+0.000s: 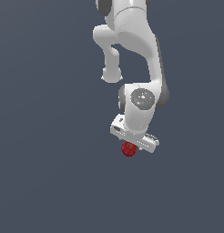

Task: Pick up the object and move it to a goal position.

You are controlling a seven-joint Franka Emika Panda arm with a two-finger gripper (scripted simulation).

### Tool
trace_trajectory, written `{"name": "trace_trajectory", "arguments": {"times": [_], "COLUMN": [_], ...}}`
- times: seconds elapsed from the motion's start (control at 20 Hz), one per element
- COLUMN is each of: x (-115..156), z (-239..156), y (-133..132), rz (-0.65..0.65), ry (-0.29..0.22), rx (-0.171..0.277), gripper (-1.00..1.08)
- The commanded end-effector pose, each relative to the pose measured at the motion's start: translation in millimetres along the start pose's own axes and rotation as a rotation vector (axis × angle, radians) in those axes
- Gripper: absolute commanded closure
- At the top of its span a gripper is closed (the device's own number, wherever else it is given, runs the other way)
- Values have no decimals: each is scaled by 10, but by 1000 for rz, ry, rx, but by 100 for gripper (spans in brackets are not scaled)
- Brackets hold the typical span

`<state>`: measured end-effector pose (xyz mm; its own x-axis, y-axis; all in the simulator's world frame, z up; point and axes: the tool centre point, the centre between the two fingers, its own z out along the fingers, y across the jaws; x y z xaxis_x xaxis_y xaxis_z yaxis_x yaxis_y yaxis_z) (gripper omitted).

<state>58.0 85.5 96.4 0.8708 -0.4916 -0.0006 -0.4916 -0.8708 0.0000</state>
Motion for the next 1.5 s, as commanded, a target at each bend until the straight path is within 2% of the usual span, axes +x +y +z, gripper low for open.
{"name": "trace_trajectory", "arguments": {"times": [0.0,0.25,0.65,0.9,0.95,1.45], "x": [0,-2,-9,3,3,-3], "z": [0,100,476,503,503,506], "y": [0,0,4,-3,-3,-6], "rz": [0,1,4,4,4,4], "ry": [0,0,1,1,1,0], "rx": [0,0,0,0,0,0], "gripper": [-92,-92,-92,-92,108,108]}}
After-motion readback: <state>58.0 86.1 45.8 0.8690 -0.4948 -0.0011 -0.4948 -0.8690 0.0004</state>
